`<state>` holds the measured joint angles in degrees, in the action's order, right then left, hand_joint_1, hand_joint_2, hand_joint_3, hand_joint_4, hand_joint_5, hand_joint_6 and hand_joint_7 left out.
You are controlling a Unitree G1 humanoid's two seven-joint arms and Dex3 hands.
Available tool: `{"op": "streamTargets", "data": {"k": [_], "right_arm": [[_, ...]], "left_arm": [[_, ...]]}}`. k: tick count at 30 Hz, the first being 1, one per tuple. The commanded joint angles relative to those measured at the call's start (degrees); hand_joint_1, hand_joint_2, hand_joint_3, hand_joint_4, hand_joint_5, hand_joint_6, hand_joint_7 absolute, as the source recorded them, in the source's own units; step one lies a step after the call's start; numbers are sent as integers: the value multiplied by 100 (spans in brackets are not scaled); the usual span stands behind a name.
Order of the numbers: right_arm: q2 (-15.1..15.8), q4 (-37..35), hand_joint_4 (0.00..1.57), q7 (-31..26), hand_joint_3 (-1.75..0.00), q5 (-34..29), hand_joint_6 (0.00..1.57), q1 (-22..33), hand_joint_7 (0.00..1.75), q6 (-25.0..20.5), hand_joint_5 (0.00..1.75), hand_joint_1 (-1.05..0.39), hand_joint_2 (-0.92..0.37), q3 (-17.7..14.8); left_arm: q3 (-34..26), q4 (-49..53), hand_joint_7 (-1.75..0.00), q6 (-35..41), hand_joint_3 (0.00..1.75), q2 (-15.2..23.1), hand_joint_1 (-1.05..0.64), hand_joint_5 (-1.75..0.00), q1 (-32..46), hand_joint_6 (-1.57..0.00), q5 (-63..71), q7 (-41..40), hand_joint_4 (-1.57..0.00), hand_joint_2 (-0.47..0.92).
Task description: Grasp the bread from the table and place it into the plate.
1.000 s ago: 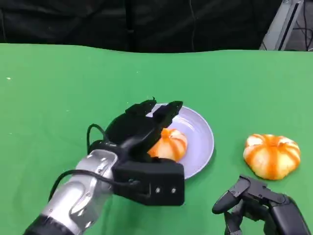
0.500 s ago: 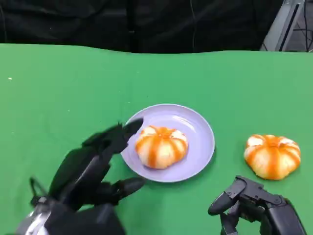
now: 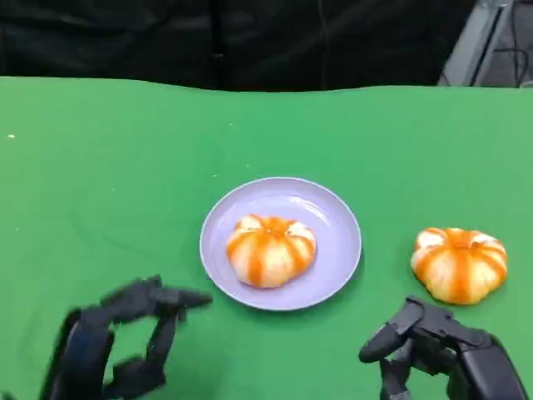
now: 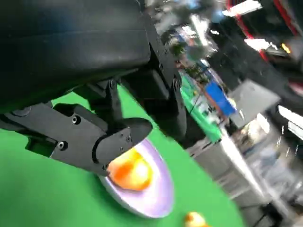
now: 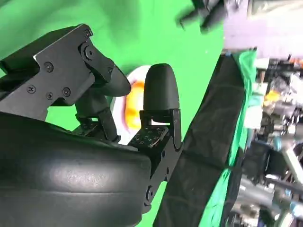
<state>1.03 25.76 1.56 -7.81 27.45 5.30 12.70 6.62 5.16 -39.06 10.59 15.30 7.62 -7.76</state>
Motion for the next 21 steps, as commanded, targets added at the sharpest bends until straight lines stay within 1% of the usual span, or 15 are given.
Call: {"op": "streamTargets", "data": {"k": [1,4,11,14,16,21], "right_arm": [[96,20,69,48,-124,41,70,-17,137,-24,170,3,-48,-80],[98,6,69,63,-123,44,71,-34,137,-14,170,3,-47,-98],[100,-24,70,91,-123,70,72,-50,136,15,170,2,-46,-149],[104,-34,70,94,-123,59,72,-48,136,46,170,2,-46,-153],[112,-47,69,93,-123,48,72,-47,136,85,169,1,-46,-156],[124,-41,69,97,-122,54,72,-30,136,100,169,1,-47,-168]], "left_arm": [[-44,-182,-145,107,131,-144,-13,-169,130,-82,-378,311,-84,45],[-81,-133,-149,106,128,-227,-14,-170,69,-81,-578,509,-85,47],[-206,-98,-150,186,121,-401,-12,-172,-29,-78,-714,738,-80,52],[-265,-114,-150,258,120,-463,-12,-172,-34,-78,-748,789,-80,53],[-309,-135,-152,348,121,-511,-14,-172,-41,-77,-798,817,-79,50],[-353,-134,-153,376,122,-582,-15,-172,-44,-77,-830,904,-79,49]]}}
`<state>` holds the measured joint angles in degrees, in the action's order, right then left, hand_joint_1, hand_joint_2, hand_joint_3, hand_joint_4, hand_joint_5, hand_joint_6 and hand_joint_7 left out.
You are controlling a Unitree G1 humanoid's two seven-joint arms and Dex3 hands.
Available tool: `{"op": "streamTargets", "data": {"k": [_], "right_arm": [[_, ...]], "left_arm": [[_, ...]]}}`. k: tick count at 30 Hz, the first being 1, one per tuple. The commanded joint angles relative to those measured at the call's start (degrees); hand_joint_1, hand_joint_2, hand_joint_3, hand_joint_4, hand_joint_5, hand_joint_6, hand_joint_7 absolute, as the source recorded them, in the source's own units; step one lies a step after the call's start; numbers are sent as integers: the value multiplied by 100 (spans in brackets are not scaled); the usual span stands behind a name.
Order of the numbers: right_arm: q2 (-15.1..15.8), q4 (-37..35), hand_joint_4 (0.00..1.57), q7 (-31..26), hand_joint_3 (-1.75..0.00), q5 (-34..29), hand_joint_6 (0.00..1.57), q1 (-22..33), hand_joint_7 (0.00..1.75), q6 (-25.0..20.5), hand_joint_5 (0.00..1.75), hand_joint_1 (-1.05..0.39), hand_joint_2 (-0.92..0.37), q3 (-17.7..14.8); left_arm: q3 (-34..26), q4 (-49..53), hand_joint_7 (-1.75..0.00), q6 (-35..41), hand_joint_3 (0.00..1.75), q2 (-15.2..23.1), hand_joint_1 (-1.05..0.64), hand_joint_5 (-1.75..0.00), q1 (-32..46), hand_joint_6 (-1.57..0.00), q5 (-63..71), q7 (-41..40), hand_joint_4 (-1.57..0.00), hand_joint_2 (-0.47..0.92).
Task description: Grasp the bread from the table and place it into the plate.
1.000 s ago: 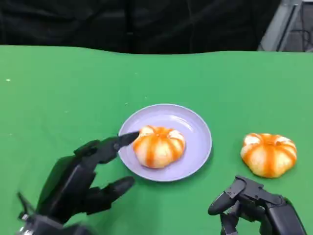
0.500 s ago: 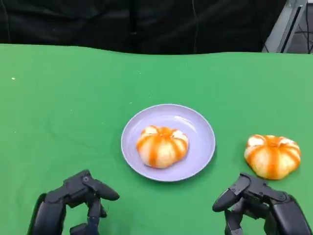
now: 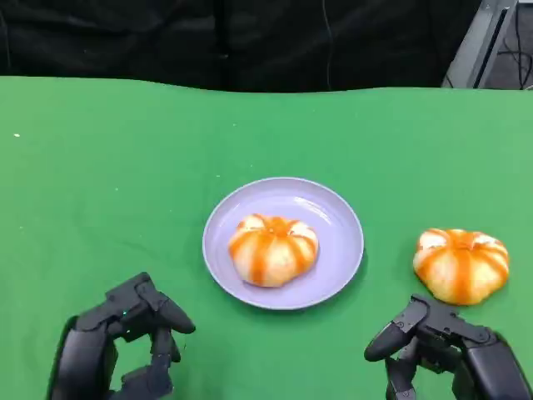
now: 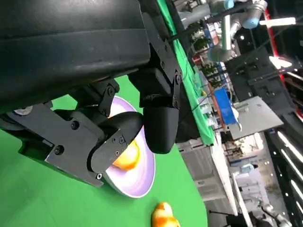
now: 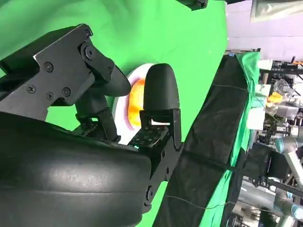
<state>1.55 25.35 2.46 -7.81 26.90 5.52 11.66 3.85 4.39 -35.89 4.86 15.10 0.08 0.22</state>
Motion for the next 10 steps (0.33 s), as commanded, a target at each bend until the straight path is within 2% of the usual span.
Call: {"op": "streamTargets", "data": {"k": [1,10], "right_arm": [[82,10,69,15,-123,61,72,36,136,76,168,3,-47,-67],[112,-11,69,36,-124,102,72,31,136,115,167,3,-46,-113]], "left_arm": [[-77,-53,-152,59,124,-23,-14,-173,-26,-77,-96,133,-79,48],[-124,4,-150,68,125,-129,-15,-171,-84,-79,-57,198,-81,47]]}}
